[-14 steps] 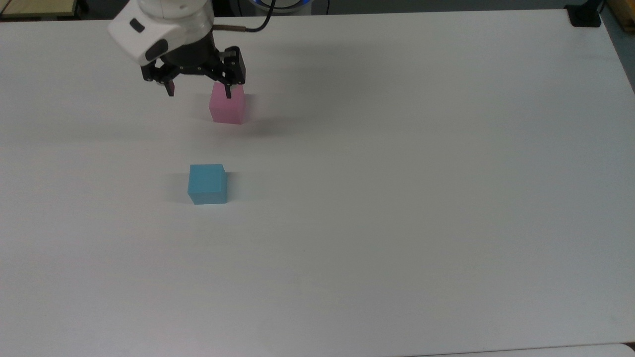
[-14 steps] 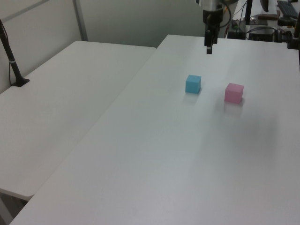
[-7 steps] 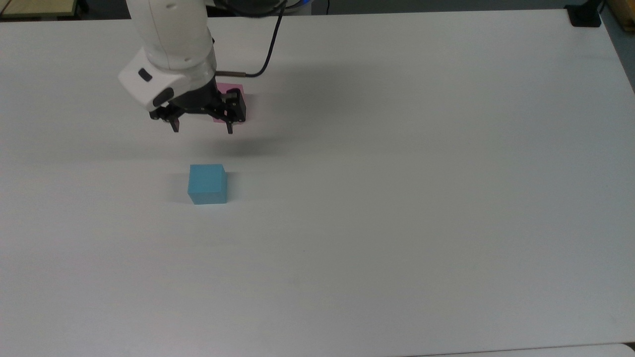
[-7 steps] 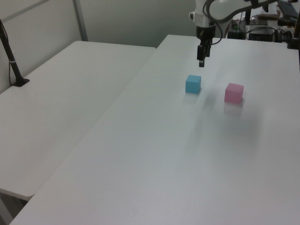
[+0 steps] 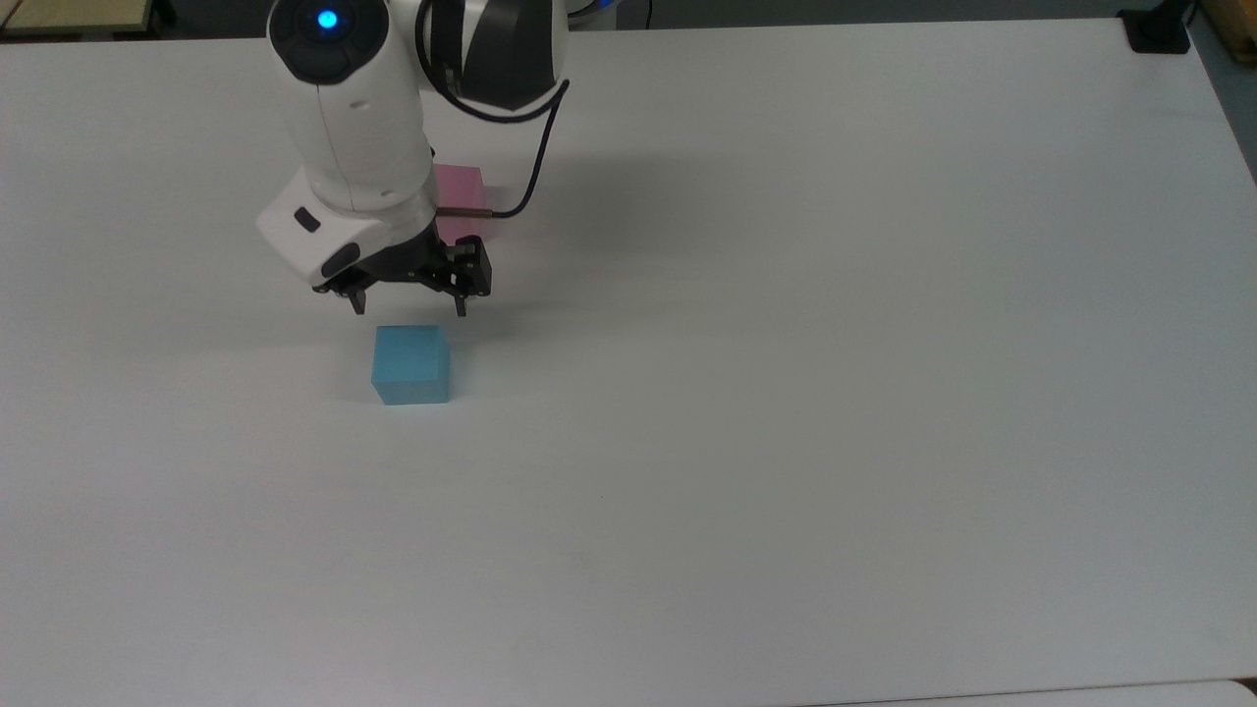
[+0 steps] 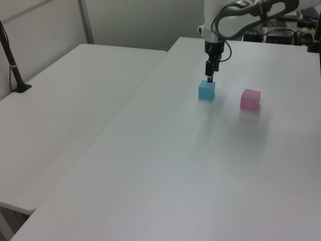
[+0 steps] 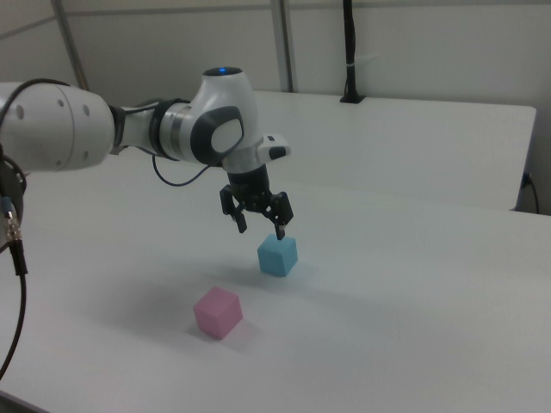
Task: Put blue cube on pink cube
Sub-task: 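Close the gripper on the blue cube and lift it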
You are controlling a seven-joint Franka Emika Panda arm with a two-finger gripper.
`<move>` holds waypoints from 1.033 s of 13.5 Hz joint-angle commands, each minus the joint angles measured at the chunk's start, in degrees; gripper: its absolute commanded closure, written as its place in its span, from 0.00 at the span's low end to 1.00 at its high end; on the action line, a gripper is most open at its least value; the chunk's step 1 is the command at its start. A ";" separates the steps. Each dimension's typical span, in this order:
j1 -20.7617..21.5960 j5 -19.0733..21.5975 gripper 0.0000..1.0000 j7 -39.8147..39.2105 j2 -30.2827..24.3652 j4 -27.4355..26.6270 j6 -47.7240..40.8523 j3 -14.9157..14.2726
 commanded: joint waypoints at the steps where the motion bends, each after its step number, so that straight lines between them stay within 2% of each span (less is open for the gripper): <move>1: 0.39 0.86 0.01 2.14 1.54 -0.06 2.81 -0.32; 14: 0.39 -2.22 0.00 2.50 4.71 1.00 3.34 0.03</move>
